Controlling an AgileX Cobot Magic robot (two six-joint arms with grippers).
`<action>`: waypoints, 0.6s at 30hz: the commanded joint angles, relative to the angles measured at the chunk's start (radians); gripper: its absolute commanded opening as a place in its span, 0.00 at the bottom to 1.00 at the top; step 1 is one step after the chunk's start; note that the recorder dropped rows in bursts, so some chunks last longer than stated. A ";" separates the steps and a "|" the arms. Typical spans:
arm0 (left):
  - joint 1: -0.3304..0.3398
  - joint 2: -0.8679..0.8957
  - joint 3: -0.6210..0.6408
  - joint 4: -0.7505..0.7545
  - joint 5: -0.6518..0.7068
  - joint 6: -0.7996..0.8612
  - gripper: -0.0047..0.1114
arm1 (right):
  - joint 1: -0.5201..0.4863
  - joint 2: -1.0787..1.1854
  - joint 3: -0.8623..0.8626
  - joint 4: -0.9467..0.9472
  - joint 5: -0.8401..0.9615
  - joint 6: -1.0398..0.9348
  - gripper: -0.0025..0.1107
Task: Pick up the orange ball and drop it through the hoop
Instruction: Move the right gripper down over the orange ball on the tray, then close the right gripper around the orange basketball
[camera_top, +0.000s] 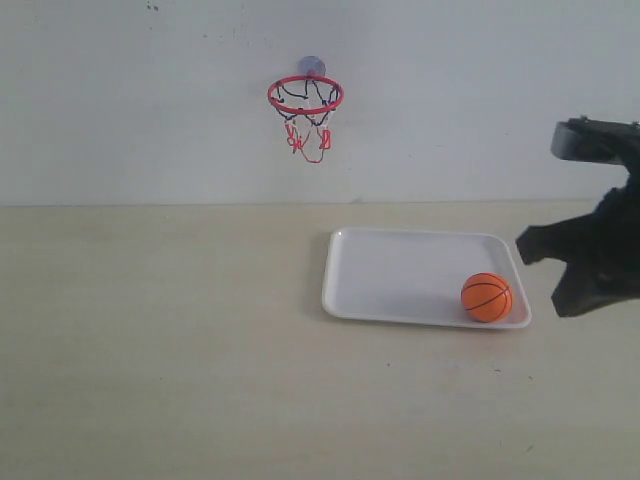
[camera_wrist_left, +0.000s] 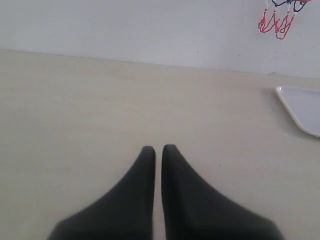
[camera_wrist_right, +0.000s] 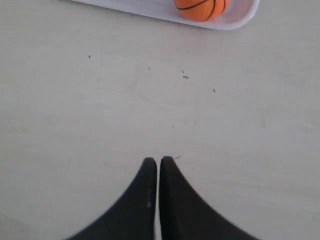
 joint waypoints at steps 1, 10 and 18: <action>0.002 -0.002 0.004 0.001 -0.002 0.005 0.08 | -0.001 0.183 -0.192 -0.002 0.127 0.040 0.14; 0.002 -0.002 0.004 0.001 -0.002 0.005 0.08 | -0.001 0.475 -0.448 0.004 0.050 0.089 0.67; 0.002 -0.002 0.004 0.001 -0.002 0.005 0.08 | -0.001 0.601 -0.474 -0.039 -0.046 0.089 0.67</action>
